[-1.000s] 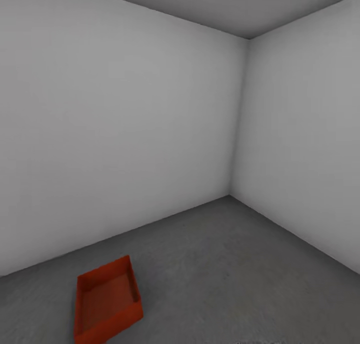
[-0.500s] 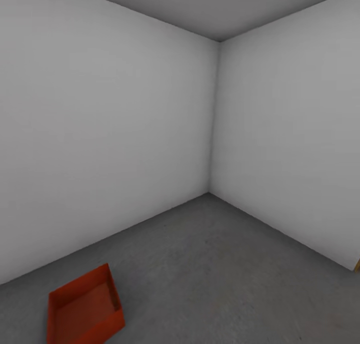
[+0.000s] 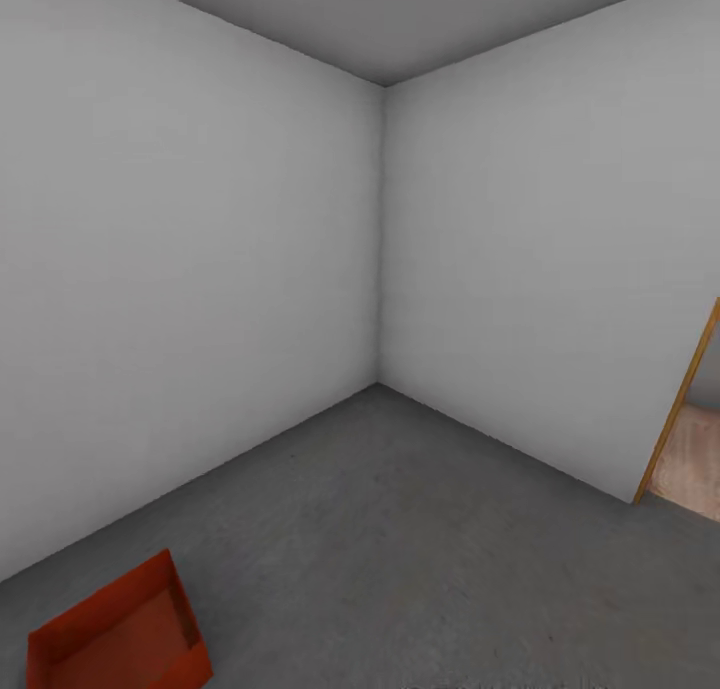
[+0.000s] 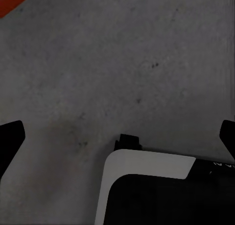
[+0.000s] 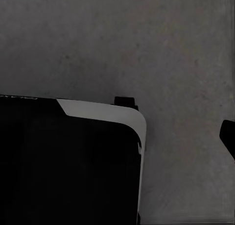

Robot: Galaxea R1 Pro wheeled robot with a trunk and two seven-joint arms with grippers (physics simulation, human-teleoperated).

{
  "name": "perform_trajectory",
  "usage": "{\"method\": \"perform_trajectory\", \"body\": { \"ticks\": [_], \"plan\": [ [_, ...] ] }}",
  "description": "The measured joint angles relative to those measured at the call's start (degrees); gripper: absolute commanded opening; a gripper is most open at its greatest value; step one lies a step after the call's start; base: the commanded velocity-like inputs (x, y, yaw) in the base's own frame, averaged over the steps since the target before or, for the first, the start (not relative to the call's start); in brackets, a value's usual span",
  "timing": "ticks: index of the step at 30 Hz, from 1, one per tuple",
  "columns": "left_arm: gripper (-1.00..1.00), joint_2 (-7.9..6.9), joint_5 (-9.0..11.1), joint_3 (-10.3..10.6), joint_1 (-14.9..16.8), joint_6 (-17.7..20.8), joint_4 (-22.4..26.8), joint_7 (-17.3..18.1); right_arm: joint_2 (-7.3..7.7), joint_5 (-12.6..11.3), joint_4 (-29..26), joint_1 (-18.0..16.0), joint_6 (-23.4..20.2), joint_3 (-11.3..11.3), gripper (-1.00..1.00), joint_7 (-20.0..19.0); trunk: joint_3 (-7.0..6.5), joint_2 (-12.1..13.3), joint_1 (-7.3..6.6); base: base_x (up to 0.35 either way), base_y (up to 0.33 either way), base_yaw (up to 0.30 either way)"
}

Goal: Move the two storage containers from the living room to the garage. In the garage, place one container on the floor and stack the other container on top of it (either order is fine).

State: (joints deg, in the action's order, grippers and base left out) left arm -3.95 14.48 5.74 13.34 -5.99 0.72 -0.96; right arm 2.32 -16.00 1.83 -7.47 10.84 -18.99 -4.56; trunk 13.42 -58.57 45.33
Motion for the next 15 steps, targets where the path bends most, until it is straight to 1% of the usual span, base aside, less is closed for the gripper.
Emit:
{"method": "perform_trajectory", "body": {
  "ticks": [15],
  "plan": [
    [1.00, 0.00, 0.0, 0.0, 0.0, 0.0, 0.0, 0.0, 0.06, 0.0, 0.0, 0.0, 0.1, 0.0, 1.00, 0.0, 0.00, 0.0, 0.00, 0.000, 0.000, -0.296]
  ]
}}
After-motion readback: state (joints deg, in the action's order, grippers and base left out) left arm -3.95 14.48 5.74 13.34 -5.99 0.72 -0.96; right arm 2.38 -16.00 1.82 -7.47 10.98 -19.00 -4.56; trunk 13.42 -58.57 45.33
